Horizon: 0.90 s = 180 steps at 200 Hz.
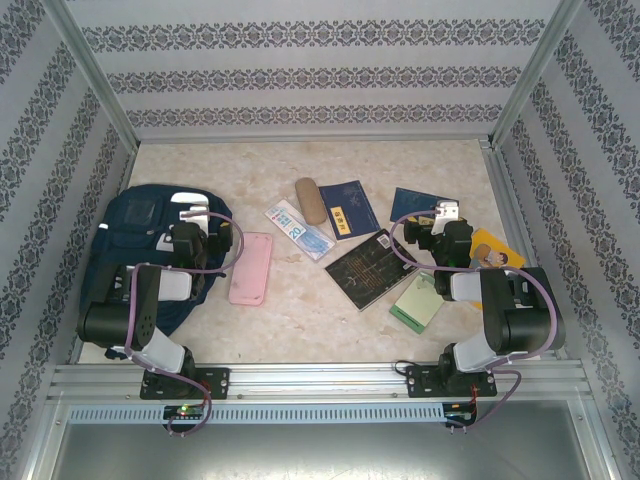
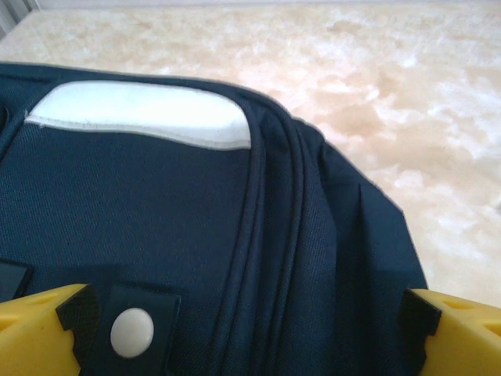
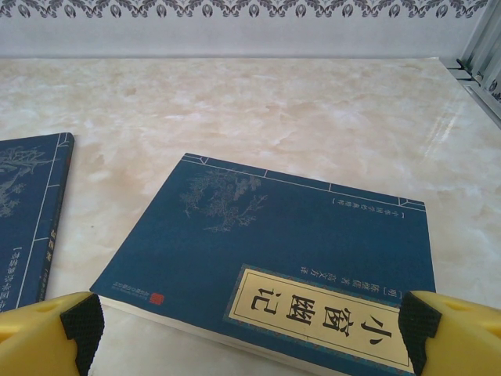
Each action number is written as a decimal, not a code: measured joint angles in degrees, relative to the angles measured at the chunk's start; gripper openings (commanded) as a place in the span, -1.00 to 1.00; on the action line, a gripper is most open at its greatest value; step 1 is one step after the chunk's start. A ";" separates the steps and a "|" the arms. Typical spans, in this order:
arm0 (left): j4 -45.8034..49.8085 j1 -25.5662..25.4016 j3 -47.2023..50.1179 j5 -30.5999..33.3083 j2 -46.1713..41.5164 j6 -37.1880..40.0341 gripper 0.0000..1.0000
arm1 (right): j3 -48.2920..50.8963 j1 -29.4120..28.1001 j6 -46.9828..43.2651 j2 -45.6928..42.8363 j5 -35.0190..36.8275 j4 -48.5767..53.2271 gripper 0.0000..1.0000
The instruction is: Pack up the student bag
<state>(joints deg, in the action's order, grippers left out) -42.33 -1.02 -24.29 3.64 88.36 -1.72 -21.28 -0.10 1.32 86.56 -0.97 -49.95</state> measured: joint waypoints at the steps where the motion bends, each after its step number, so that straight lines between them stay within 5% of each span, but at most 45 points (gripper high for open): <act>1: 0.39 0.00 -0.15 0.02 -0.11 0.00 0.99 | 0.02 0.00 0.00 0.00 0.00 0.00 0.97; 38: 26.60 0.00 -17.55 3.69 -6.34 -3.30 0.99 | -0.15 0.00 0.48 -6.05 1.62 4.74 0.96; 78: 50.07 0.00 -35.10 7.17 -9.57 -11.39 0.99 | -11.19 0.20 13.18 -17.55 12.04 27.06 0.96; 98: 57.22 0.02 -35.93 6.12 -10.34 -13.62 0.96 | -15.43 0.37 17.97 -20.52 12.24 32.00 0.96; 127: 66.07 0.00 -34.40 1.62 -9.77 -15.65 0.47 | -17.27 -0.76 22.75 -21.16 9.14 38.66 0.97; 180: 75.49 -1.73 -32.11 -2.64 -4.92 -17.77 0.27 | -19.23 -13.35 23.80 -21.18 8.41 47.23 0.97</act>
<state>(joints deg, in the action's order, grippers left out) 33.17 -2.74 -56.40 0.99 83.44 -19.49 -40.51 -13.45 25.12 65.39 7.44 -2.72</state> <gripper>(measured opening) 0.675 0.982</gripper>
